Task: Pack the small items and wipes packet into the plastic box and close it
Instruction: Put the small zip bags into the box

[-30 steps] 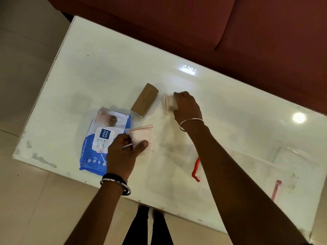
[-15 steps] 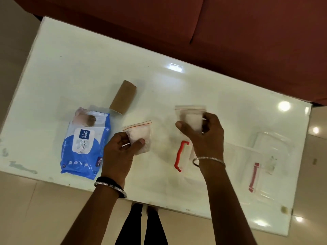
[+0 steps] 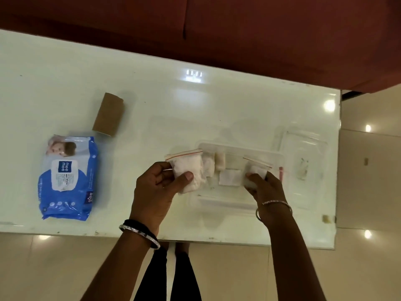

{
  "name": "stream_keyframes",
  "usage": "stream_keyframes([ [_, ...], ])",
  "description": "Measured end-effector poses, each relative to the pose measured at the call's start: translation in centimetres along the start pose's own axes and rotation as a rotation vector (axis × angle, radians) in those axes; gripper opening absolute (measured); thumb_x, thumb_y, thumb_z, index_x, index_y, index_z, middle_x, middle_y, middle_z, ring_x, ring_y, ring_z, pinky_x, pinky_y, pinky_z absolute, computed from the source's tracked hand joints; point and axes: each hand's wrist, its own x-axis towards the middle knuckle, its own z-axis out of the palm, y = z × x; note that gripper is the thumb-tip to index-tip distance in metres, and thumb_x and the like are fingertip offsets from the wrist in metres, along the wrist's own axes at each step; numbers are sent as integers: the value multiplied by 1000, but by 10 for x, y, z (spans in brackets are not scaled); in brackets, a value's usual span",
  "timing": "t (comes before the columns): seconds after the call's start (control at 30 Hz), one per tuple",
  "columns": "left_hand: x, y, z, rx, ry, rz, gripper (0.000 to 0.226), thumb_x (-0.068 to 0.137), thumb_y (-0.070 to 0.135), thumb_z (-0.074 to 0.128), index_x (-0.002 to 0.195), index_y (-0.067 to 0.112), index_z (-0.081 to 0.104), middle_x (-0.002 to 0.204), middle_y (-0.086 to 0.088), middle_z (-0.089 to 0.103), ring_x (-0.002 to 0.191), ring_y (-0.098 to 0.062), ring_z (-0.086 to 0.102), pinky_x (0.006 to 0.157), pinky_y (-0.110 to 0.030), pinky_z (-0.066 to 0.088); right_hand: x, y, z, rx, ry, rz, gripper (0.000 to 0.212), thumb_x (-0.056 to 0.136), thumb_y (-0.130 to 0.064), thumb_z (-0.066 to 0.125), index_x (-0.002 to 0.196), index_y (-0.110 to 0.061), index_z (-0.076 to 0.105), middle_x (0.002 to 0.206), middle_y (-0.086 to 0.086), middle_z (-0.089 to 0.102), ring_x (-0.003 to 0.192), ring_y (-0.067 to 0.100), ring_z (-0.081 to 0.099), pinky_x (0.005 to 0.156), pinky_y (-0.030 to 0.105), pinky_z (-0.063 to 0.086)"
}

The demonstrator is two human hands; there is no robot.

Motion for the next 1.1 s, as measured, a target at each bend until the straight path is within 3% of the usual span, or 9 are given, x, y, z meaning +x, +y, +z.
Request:
stream_keyframes([
  [0.1,-3,-6,7,82,3,12,27,65,20,84,88,24,69,85,4,77,76,-8,73,61,-17,54,22,-1,15,-196,82,-7,55,75,-18,84,122,-4,58,111,14,67,109,34,66,94,46,56],
  [0.17,-4,-8,10,132,9,16,29,65,23,85,88,25,69,86,5,77,77,-9,73,64,-20,55,28,-3,24,-368,156,-28,65,67,-31,89,120,-8,59,106,9,66,105,31,67,91,37,54],
  [0.43,-9,-6,28,203,-11,31,32,66,21,84,93,21,69,90,3,76,80,-10,73,70,-21,57,29,1,42,-540,121,-125,51,68,-42,87,103,-8,74,100,8,75,88,23,64,74,22,38],
  [0.63,-11,-7,43,298,-45,42,29,67,24,84,88,34,66,88,13,74,77,0,70,70,-15,56,10,-12,29,-508,246,-145,48,84,-45,72,116,-10,69,118,7,69,110,21,63,87,23,38],
  [0.7,-11,-10,49,340,-59,41,29,67,28,84,88,36,65,88,15,73,77,3,69,68,-11,55,-10,-21,18,-428,180,-168,39,88,-48,66,104,-13,73,106,4,73,100,18,66,85,25,43],
  [0.83,-7,-16,62,407,-85,54,32,69,30,82,98,27,68,88,16,71,76,3,69,65,-6,52,-52,-34,-6,-151,-306,-102,45,79,-60,63,98,-21,77,99,3,78,95,15,75,84,31,61],
  [0.9,-4,-20,69,435,-122,53,36,73,27,80,107,23,68,91,12,71,81,1,69,67,-6,53,-60,-30,-11,-170,-404,-100,47,73,-53,73,109,-24,74,106,1,77,99,14,74,83,29,61],
  [1.0,-4,-25,77,476,-281,20,39,84,18,70,123,18,63,108,6,71,97,-7,68,85,-14,54,-57,-18,-16,-375,-229,-189,42,73,-30,83,112,-19,70,102,-1,76,90,16,75,71,20,58],
  [1.1,-5,-29,81,539,-401,36,41,91,6,59,129,19,59,120,3,68,113,-10,63,100,-25,49,-47,-12,-23,-344,-155,-140,35,79,-16,81,112,-10,70,101,7,76,93,24,73,80,33,60],
])
